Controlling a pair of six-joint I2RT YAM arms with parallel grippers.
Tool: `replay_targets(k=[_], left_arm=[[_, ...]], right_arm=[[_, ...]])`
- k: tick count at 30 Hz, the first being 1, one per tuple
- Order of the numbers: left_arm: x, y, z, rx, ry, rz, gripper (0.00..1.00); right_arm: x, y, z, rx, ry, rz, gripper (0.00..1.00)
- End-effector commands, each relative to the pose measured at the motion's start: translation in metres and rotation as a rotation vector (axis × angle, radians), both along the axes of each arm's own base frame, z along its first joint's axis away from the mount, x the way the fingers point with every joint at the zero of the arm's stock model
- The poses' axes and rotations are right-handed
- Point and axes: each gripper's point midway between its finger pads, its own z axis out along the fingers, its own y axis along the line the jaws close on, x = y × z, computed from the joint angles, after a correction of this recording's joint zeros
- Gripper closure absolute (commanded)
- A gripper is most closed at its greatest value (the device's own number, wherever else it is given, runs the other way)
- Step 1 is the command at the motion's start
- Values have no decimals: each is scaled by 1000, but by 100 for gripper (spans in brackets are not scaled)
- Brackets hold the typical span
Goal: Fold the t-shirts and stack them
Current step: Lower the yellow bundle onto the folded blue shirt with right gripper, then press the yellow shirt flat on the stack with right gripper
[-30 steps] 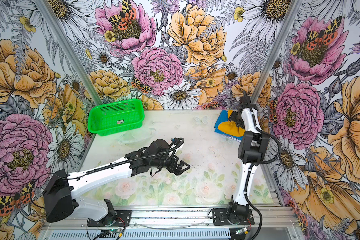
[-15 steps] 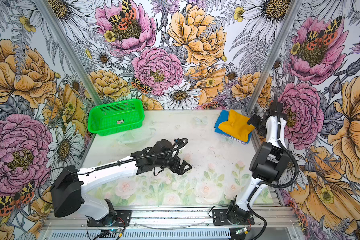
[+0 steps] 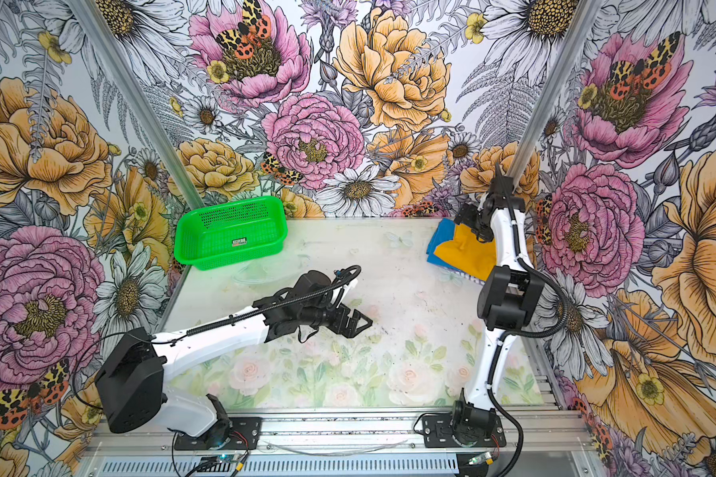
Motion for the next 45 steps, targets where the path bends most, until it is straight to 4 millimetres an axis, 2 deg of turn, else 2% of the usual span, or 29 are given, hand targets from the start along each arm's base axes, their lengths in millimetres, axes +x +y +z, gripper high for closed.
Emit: replay_targets(k=[1, 5, 10, 12, 22, 26, 28, 31, 33, 41, 45], left_arm=[[-1, 7, 10, -46, -7, -2, 1], [4, 19, 9, -55, -3, 21, 1], [8, 29, 10, -69, 0, 40, 1], [8, 30, 10, -71, 2, 41, 1], [9, 33, 8, -72, 5, 56, 1], [8, 38, 7, -70, 3, 76, 1], [7, 41, 7, -72, -1, 89, 1], [7, 47, 5, -75, -2, 106, 1], [7, 49, 4, -74, 2, 111, 1], [9, 49, 4, -81, 1, 109, 1], [10, 50, 3, -78, 1, 114, 1]], right_arm=[[17, -1, -19, -77, 50, -41, 18], [35, -11, -31, -221, 61, -116, 31], [46, -24, -35, -430, 66, -180, 47], [49, -27, -38, -479, 68, -188, 50], [64, -22, -84, -438, 97, -147, 60], [66, -26, -94, -444, 103, -161, 67], [67, -27, -95, -449, 101, -166, 75], [72, -25, -84, -460, 65, -164, 94], [77, -23, -73, -463, 30, -159, 100], [95, -9, -22, -393, -134, -119, 100], [102, -8, -10, -331, -189, -121, 100]])
